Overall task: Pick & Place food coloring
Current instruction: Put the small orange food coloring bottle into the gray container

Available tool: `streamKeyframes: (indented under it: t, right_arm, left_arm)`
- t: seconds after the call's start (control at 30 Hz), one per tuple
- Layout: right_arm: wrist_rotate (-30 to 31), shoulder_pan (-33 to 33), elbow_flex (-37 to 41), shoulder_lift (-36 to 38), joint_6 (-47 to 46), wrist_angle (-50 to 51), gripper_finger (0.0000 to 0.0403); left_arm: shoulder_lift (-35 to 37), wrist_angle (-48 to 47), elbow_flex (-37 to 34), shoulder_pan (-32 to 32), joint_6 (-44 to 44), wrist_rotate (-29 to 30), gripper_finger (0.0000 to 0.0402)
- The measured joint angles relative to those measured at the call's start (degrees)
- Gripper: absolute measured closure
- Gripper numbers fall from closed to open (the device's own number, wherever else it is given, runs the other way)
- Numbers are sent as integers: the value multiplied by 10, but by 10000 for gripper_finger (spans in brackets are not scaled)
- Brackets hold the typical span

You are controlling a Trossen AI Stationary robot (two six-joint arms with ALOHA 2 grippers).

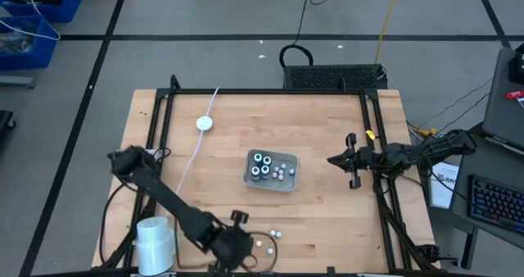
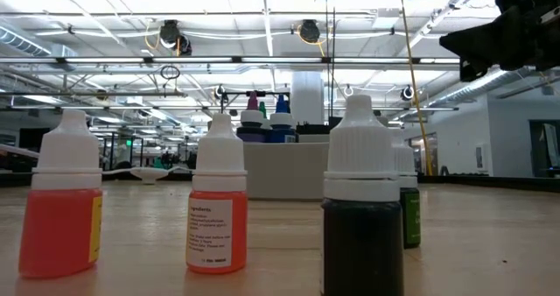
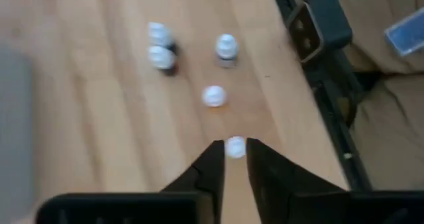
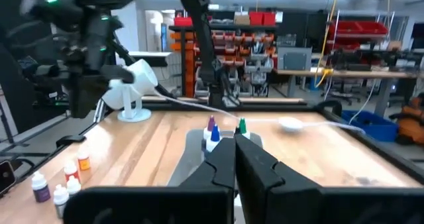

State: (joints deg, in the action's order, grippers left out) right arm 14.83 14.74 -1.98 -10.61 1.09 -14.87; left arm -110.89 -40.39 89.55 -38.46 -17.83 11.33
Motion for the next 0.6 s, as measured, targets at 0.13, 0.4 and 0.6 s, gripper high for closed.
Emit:
streamKeyframes:
  t: [0.13, 0.4, 0.6]
  right_arm:
    - [0, 0, 0, -1, -6, 2, 403]
    - [0, 0, 1, -3, 10, -1, 403]
    - [0, 0, 1, -3, 13, 0, 403]
  left_arm:
    - [-60, -37, 57, -7, -8, -24, 269]
    - [-88, -50, 65, 7, -37, -33, 155]
    - [-88, -37, 57, 17, -51, -42, 132]
